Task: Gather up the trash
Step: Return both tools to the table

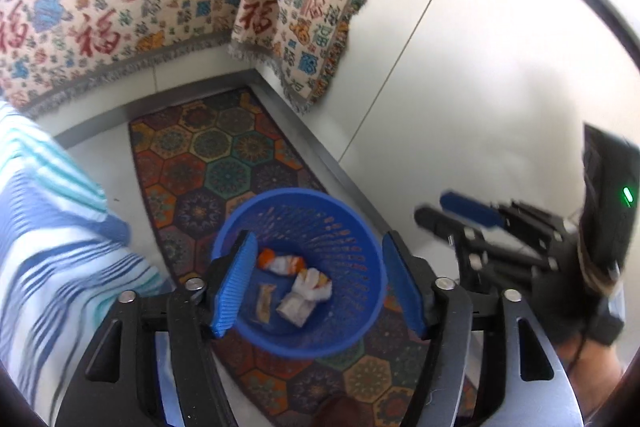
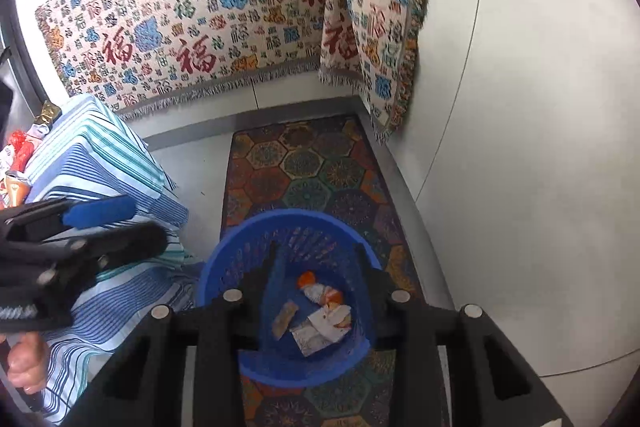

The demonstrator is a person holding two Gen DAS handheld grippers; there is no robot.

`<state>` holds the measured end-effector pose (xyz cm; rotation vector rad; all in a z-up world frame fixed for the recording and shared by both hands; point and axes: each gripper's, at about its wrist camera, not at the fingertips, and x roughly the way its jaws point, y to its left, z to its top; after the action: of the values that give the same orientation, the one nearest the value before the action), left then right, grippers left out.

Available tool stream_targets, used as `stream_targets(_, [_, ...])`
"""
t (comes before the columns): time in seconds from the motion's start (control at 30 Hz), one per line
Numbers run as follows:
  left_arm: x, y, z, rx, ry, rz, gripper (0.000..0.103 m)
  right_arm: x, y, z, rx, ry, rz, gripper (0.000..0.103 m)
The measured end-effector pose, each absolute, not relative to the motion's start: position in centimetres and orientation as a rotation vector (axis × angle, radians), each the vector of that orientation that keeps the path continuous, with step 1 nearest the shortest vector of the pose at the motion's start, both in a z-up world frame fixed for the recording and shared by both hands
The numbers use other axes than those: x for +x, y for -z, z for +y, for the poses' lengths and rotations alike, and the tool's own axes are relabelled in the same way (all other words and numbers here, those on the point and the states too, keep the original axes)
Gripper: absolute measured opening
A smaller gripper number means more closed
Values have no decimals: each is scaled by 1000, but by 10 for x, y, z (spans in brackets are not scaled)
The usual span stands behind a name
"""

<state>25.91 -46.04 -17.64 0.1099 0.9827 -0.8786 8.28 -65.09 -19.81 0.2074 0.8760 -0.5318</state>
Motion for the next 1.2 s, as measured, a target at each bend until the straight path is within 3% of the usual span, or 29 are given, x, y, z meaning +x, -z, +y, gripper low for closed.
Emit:
stream_targets(0.23, [201, 133, -364, 120, 817, 919, 79, 90, 148, -587, 154, 461, 764, 34])
stream_targets(0.37, [181, 120, -300, 114, 728, 910, 84, 103, 126, -534, 120, 365, 704, 45])
stream_targets(0.47, [178, 118, -249, 123, 642, 907, 84, 121, 123, -493, 74, 287, 700, 46])
stream_targets(0.67, [194, 137, -142, 149, 428, 896, 85, 150, 137, -416, 40, 139, 751, 54])
stream_targets(0.9, [239, 167, -38, 118, 263, 953, 85, 172, 179, -346, -31, -1, 900, 55])
stream_targets(1.1, [276, 180, -15, 176, 323, 970, 88, 190, 201, -333, -57, -10, 969, 55])
stream_targets(1.2, [289, 181, -13, 197, 356, 965, 96, 201, 203, -331, -60, 0, 966, 55])
